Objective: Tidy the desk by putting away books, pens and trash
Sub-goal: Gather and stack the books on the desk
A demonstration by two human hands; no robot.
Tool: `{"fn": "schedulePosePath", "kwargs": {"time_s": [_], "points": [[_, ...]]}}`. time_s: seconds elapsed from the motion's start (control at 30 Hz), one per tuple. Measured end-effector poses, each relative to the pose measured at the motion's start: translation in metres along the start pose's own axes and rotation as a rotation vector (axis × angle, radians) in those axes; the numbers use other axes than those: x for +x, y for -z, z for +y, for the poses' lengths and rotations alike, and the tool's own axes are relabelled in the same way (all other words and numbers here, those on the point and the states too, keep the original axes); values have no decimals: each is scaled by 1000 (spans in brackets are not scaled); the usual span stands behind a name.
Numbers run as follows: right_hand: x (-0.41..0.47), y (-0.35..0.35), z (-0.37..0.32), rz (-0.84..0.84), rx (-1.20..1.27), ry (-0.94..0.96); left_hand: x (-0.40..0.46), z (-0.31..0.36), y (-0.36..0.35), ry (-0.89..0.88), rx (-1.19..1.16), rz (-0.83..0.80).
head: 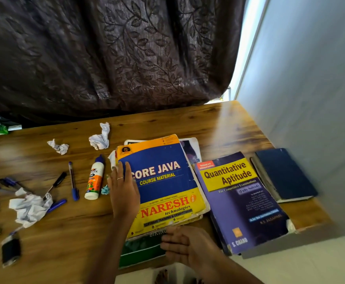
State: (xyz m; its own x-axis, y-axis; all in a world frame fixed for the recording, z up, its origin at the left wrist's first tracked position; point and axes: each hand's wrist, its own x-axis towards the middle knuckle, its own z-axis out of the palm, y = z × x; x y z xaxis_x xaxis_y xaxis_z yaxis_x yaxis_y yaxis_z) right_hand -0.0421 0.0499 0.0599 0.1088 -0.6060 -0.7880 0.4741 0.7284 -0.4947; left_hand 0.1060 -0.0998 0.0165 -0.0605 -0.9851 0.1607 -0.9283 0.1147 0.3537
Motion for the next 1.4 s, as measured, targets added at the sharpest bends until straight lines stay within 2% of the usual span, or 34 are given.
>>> {"fn": "schedulePosePath", "kwargs": {"time_s": [0.1,0.17,0.3,0.37,0.5,0.6,0.63,0.7,0.83,1.17,1.3,1.4], "points": [[-13,22,-9,2,-46,111,-9,22,-5,-54,-9,14],[-21,41,-18,78,-83,259,-17,44,-11,-118,-37,-20],[-35,87,-33,367,-209,573,-28,93,-29,-284,-45,-129],[-38,113,-36,516,-264,672,-29,115,-38,-349,-33,-173],[-35,156,-35,772,-465,737,-23,138,-51,-401,-11,-227],[-32,179,-30,976,-667,680,-25,141,-57,-407,17,-245],[-31,185,-27,985,-684,645,-25,139,-58,-412,30,-238],[-29,192,-21,899,-618,612,-26,133,-59,-427,55,-225],[-31,195,-11,826,-476,675,-29,123,-58,-453,102,-201],[-37,199,-2,731,-400,725,-33,116,-58,-468,115,-231],[-39,206,4,693,-285,711,-34,119,-59,-457,114,-246],[-36,206,5,660,-82,625,-34,120,-60,-452,110,-238]]}}
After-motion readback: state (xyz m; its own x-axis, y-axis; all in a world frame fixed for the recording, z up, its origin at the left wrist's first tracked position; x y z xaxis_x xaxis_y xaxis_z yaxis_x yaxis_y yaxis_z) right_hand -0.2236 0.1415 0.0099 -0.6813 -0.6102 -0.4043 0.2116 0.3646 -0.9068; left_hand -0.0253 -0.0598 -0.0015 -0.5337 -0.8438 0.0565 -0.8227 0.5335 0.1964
